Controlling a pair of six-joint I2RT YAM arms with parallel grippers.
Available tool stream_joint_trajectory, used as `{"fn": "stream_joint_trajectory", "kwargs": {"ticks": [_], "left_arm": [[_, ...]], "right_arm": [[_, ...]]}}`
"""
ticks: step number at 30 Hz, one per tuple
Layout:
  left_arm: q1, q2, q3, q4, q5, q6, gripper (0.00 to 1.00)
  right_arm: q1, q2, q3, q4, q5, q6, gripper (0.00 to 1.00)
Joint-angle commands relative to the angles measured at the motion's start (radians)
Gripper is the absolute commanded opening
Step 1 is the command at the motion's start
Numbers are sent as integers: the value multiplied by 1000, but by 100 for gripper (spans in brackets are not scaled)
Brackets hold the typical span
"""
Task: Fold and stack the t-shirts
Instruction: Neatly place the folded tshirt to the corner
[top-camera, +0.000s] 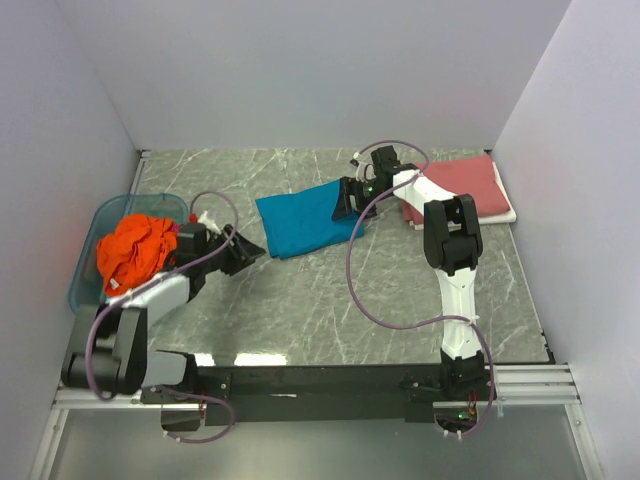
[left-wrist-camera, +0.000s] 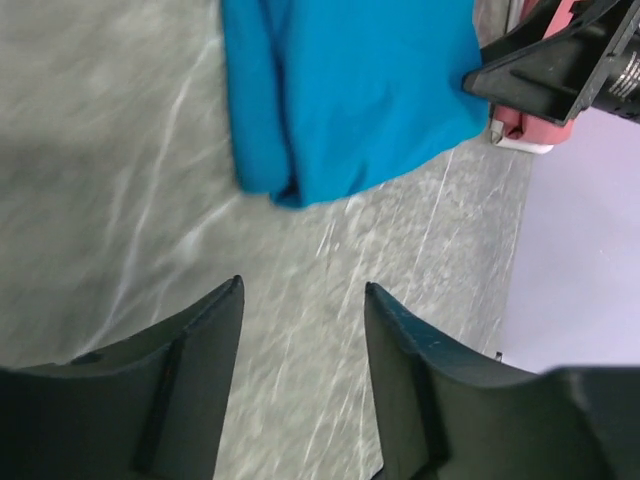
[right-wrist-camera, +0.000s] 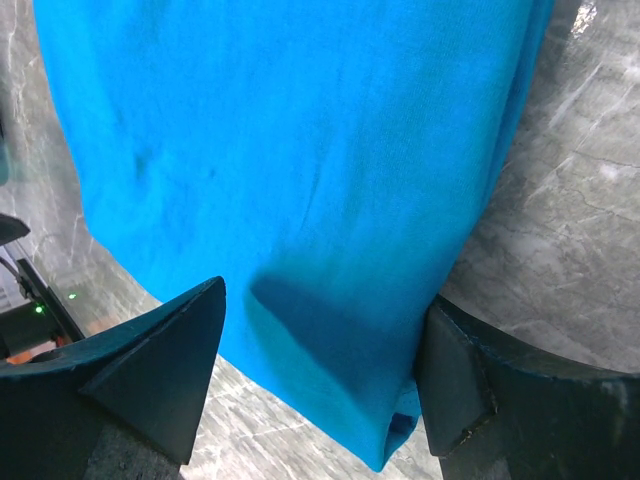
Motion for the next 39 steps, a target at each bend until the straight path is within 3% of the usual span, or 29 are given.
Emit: {"fn": "stream_joint_trajectory", "kwargs": {"ticks": [1,3,11,26,33,36,39], "left_arm": [[-43,134,127,150,14,-29,54],[-53,199,182,136,27,-20,47],[-102,377,299,84,2,14,40],[-134,400,362,-75,-130,110,48],[-143,446,372,-29,-70,103,46],[-149,480,383,-16,-52,98,37],[-149,496,388,-6,-44,98,12]], "right_arm": [[7,24,-37,-28,61,3,79],[7,24,-37,-25,58,3,79],[6,27,-31,-20,51,10,79],[-3,27,-32,-16,45,19,79],[-5,30,-32,-11,44,23,79],[-5,25,-35,-11,45,22,79],[-6,24,-38,-11,42,22,79]]}}
